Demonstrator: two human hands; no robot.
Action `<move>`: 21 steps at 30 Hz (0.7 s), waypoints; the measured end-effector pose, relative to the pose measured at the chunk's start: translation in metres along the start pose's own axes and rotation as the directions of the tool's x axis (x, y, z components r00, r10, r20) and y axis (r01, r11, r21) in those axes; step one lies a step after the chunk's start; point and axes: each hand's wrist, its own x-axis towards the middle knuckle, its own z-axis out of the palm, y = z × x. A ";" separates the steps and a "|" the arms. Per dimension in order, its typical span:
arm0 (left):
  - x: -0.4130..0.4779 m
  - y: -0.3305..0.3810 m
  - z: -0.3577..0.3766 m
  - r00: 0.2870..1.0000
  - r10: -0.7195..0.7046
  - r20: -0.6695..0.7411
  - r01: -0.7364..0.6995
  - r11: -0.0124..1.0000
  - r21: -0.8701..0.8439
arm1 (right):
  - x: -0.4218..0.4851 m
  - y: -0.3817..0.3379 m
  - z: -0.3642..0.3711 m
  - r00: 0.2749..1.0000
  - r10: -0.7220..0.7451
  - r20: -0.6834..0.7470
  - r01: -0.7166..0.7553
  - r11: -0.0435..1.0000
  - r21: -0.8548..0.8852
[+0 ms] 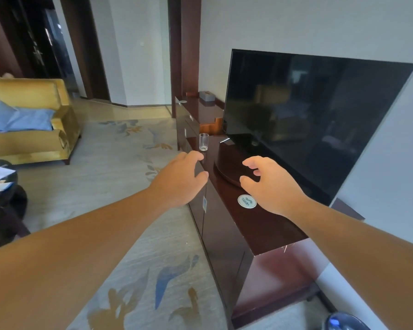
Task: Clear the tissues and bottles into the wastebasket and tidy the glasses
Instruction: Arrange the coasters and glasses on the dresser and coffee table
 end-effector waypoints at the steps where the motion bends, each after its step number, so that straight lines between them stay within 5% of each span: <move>1: 0.006 -0.004 0.003 1.000 -0.003 0.010 0.003 1.000 -0.005 | 0.005 0.003 0.002 1.000 0.008 0.007 -0.008 1.000 -0.007; 21: 0.187 -0.017 0.109 0.991 -0.022 0.129 0.024 1.000 -0.012 | 0.165 0.136 0.052 0.986 0.134 0.104 -0.137 0.990 0.023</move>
